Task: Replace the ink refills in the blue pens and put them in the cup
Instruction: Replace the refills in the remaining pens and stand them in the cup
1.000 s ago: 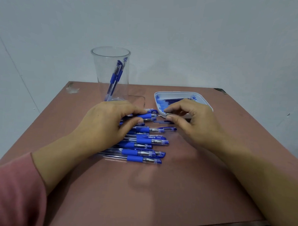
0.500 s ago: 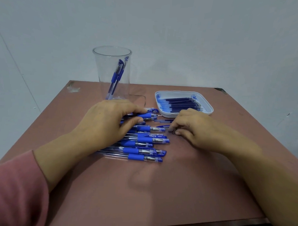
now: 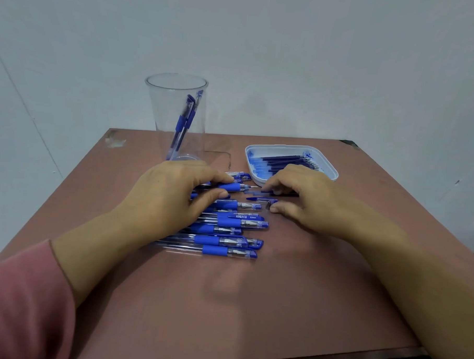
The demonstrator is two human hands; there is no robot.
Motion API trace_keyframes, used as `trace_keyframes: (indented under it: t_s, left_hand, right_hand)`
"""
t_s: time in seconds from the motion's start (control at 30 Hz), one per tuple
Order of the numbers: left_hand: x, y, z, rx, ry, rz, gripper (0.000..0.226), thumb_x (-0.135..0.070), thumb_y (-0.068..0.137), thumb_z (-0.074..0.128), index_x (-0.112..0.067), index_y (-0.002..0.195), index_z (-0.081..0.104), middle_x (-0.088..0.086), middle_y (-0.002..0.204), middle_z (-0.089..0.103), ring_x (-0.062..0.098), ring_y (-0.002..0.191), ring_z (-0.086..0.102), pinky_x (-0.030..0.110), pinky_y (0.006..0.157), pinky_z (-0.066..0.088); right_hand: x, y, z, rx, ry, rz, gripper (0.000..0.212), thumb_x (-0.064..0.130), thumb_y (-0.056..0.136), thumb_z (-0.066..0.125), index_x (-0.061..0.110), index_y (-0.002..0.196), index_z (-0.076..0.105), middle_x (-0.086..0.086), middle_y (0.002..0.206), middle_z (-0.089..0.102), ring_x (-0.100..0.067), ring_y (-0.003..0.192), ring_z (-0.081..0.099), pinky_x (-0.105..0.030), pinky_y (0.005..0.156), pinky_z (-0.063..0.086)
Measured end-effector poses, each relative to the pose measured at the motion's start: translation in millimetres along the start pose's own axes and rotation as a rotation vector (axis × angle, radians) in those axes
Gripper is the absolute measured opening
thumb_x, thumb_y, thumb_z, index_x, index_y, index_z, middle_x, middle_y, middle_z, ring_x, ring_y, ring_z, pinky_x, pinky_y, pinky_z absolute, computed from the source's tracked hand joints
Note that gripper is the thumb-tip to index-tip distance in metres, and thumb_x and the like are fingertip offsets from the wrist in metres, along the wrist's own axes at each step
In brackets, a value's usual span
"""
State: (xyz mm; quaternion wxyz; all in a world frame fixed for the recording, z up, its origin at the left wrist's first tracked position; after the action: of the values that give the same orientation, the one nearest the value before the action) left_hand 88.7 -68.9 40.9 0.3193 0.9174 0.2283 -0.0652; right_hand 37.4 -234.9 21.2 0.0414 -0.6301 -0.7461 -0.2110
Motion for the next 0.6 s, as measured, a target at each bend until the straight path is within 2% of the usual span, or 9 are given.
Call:
trace_keyframes:
  t_s: [0.1, 0.2, 0.3, 0.37, 0.5, 0.6]
  left_hand:
    - [-1.6, -0.4, -0.8, -0.003, -0.003, 0.004, 0.03, -0.04, 0.087, 0.058, -0.03, 0.113, 0.07, -0.013, 0.09, 0.07, 0.007, 0.079, 0.064, 0.031, 0.067, 0.055]
    - [-3.7, -0.2, 0.4, 0.008, -0.007, 0.012, 0.03, -0.04, 0.087, 0.058, -0.03, 0.113, 0.07, -0.015, 0.091, 0.069, 0.005, 0.079, 0.062, 0.028, 0.067, 0.054]
    - [-5.6, 0.1, 1.7, 0.013, 0.001, 0.029, 0.031, -0.041, 0.087, 0.057, -0.03, 0.113, 0.07, -0.022, 0.084, 0.062, 0.002, 0.074, 0.058, 0.024, 0.065, 0.05]
    - [-5.5, -0.1, 1.3, 0.009, 0.007, 0.031, 0.03, -0.04, 0.087, 0.059, -0.03, 0.113, 0.07, -0.025, 0.083, 0.058, 0.001, 0.073, 0.056, 0.024, 0.064, 0.05]
    - [-2.5, -0.8, -1.7, -0.021, 0.002, 0.014, 0.027, -0.035, 0.087, 0.063, -0.03, 0.113, 0.07, -0.015, 0.09, 0.069, 0.009, 0.078, 0.063, 0.036, 0.066, 0.055]
    - [-3.9, -0.7, -1.7, -0.03, 0.004, 0.029, 0.026, -0.034, 0.087, 0.064, -0.03, 0.112, 0.07, -0.02, 0.087, 0.065, 0.005, 0.076, 0.06, 0.032, 0.065, 0.054]
  right_hand:
    - [8.5, -3.7, -13.2, -0.149, 0.067, -0.075, 0.028, 0.027, 0.081, 0.075, 0.024, 0.107, 0.065, 0.01, 0.098, 0.061, 0.0, 0.093, 0.056, -0.011, 0.083, 0.044]
    - [22.5, -5.3, -15.9, -0.256, 0.111, -0.137, 0.029, 0.031, 0.083, 0.071, 0.02, 0.109, 0.067, 0.011, 0.098, 0.063, -0.004, 0.092, 0.059, -0.015, 0.082, 0.047]
    - [29.7, -2.5, -8.8, -0.275, 0.11, -0.157, 0.023, 0.026, 0.086, 0.07, 0.021, 0.108, 0.069, 0.012, 0.093, 0.065, -0.005, 0.088, 0.06, -0.023, 0.079, 0.05]
    - [29.5, -1.6, -9.0, -0.288, 0.113, -0.163, 0.017, 0.019, 0.087, 0.069, 0.019, 0.104, 0.071, 0.012, 0.089, 0.065, -0.005, 0.083, 0.061, -0.019, 0.076, 0.049]
    - [15.7, -5.8, -20.8, -0.311, 0.163, -0.096, 0.013, 0.006, 0.084, 0.069, 0.015, 0.093, 0.07, 0.015, 0.082, 0.065, -0.001, 0.08, 0.063, -0.01, 0.072, 0.047]
    - [11.4, -9.5, -23.7, -0.301, 0.242, -0.065, 0.02, 0.007, 0.082, 0.071, 0.021, 0.096, 0.067, 0.02, 0.09, 0.064, 0.005, 0.087, 0.062, -0.005, 0.076, 0.044]
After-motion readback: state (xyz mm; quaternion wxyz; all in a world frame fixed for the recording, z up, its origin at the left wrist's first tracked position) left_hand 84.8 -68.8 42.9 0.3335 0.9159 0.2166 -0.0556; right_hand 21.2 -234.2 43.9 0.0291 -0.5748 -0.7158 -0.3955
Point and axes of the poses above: each hand's wrist, its own y-axis towards the middle knuckle, its own z-axis out of the palm, x = y × z, the point moved 9 cm from there along y, towards the middle knuckle
